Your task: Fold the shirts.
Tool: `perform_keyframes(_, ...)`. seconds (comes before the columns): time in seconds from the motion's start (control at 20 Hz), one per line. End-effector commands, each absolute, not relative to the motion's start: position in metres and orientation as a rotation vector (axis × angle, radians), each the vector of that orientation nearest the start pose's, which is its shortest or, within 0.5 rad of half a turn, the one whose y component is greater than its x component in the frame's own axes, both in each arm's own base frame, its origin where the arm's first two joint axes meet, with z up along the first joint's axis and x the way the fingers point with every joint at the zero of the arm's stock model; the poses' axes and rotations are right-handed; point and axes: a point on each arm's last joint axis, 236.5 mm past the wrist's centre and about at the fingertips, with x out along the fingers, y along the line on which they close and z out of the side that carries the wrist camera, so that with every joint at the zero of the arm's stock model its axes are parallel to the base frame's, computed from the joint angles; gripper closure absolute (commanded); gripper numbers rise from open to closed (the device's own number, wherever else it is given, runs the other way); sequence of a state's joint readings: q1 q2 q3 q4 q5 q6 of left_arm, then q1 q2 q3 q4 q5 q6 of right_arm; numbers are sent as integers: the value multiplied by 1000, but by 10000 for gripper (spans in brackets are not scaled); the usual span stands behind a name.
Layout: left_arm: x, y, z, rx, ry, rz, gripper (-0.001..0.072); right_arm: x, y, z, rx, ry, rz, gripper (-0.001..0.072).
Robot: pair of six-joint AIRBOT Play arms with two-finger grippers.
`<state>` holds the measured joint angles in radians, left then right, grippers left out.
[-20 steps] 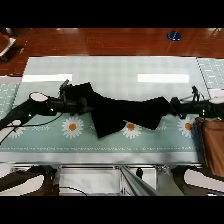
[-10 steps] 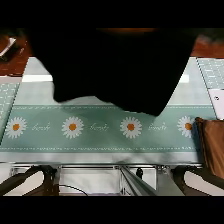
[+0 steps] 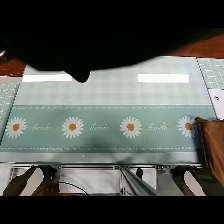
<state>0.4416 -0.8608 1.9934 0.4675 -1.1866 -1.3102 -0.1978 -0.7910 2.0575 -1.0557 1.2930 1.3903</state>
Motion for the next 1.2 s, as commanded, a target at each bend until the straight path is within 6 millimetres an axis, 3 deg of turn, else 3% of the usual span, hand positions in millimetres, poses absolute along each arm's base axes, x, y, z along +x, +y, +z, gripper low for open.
perform_keyframes(0.0,184,-108,560,-39,-157,-425,685,153,57,532,-92,-52,173,683)
perform_keyframes(0.1,169,-99,554,-2,-146,-372,685,147,49,518,-91,3,134,683)
perform_keyframes(0.2,166,-80,541,6,-92,-318,685,148,48,510,-86,37,132,683)
perform_keyframes(0.25,172,-73,530,4,-51,-303,685,154,48,504,-77,59,139,683)
perform_keyframes(0.35,194,-66,502,-2,45,-292,685,175,47,471,-44,173,158,683)
perform_keyframes(0.55,286,-70,401,-16,326,-267,684,246,48,374,73,422,225,683)
perform_keyframes(0.7,367,-78,336,-77,423,-249,684,308,43,288,195,570,241,683)
perform_keyframes(0.85,445,-87,261,-152,531,-225,684,375,37,216,297,688,255,683)
perform_keyframes(1.05,513,-115,173,-372,656,-234,684,465,34,127,507,786,254,683)
perform_keyframes(1.15,537,-108,135,-379,687,-201,684,503,31,83,602,830,236,683)
